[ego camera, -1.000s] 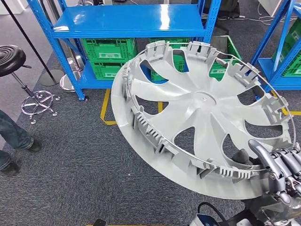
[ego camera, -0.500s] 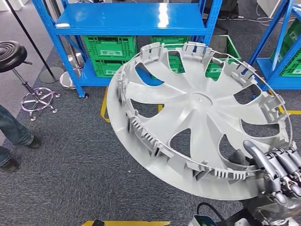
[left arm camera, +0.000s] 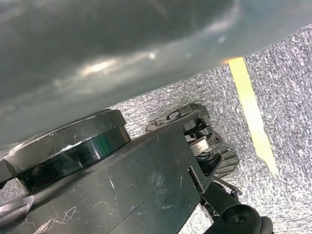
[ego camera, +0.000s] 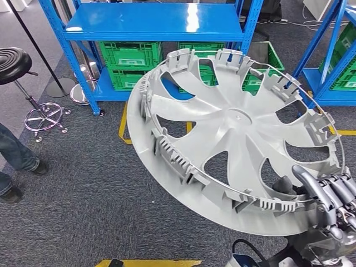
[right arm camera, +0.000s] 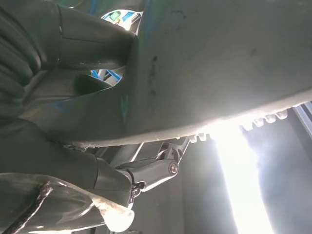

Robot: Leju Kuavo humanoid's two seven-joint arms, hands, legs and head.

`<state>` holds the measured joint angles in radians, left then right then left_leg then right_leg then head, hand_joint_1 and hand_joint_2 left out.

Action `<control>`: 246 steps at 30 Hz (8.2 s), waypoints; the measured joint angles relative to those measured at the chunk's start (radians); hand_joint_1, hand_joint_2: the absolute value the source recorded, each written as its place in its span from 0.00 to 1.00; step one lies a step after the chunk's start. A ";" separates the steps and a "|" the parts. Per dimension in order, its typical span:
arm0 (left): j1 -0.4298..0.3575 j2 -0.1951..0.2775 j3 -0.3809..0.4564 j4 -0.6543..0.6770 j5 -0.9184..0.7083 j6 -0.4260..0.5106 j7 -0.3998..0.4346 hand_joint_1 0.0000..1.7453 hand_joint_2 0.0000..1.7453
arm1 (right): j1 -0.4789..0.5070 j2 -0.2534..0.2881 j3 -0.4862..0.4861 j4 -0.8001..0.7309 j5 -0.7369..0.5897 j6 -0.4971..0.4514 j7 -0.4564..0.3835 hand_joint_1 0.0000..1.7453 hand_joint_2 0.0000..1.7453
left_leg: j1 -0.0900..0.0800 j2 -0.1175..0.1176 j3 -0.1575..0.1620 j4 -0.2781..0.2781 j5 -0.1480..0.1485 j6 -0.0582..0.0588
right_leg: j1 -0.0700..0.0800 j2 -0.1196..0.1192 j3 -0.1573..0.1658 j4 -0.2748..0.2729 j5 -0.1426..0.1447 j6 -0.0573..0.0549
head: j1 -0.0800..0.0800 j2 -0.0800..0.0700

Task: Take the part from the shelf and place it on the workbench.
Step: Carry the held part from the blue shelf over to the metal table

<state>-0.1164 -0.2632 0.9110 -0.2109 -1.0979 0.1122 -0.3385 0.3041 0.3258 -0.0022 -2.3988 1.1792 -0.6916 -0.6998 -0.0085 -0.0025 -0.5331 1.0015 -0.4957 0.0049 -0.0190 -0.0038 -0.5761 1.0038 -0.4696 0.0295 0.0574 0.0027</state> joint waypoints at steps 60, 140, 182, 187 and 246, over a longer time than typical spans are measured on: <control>0.000 0.000 0.000 0.001 0.000 -0.003 -0.002 0.00 0.00 | 0.008 0.000 0.016 0.036 -0.002 0.000 0.000 1.00 1.00 | 0.002 0.113 -0.001 0.000 0.001 -0.005 | 0.009 -0.052 0.009 0.006 -0.020 -0.005 | 0.014 0.000; 0.040 0.021 0.010 0.004 -0.025 -0.028 0.429 0.00 0.00 | 0.025 0.000 0.043 0.022 0.017 0.000 0.000 1.00 1.00 | 0.025 -0.015 -0.005 0.007 -0.006 0.016 | 0.006 0.044 -0.077 0.114 -0.056 0.011 | 0.027 0.000; 0.040 0.024 0.010 0.004 -0.033 -0.034 0.422 0.00 0.00 | 0.012 -0.003 0.049 0.040 0.019 -0.001 0.001 1.00 1.00 | 0.010 0.115 0.016 0.000 -0.022 -0.008 | 0.019 -0.041 -0.005 0.009 -0.011 -0.011 | 0.028 0.000; 0.039 0.023 0.010 0.004 -0.033 -0.034 0.421 0.00 0.00 | 0.010 -0.003 0.049 0.041 0.021 -0.001 0.001 1.00 1.00 | 0.018 0.026 -0.059 0.179 -0.127 -0.023 | 0.015 0.010 -0.003 0.001 -0.005 -0.038 | 0.024 0.000; 0.040 0.022 0.011 0.005 -0.042 -0.049 0.411 0.00 0.00 | -0.007 -0.010 0.062 0.057 0.042 -0.001 0.001 1.00 1.00 | 0.015 0.071 0.006 0.032 -0.048 -0.021 | 0.014 -0.028 -0.001 0.000 -0.011 -0.025 | 0.026 0.000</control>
<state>-0.0767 -0.2412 0.9224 -0.2056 -1.1398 0.0633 0.0728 0.2972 0.3158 0.0602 -2.3420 1.2213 -0.6924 -0.6992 0.0060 0.0690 -0.5273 1.0332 -0.5437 -0.0158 -0.0047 -0.0318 -0.5766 1.0041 -0.4802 0.0048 0.0839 0.0027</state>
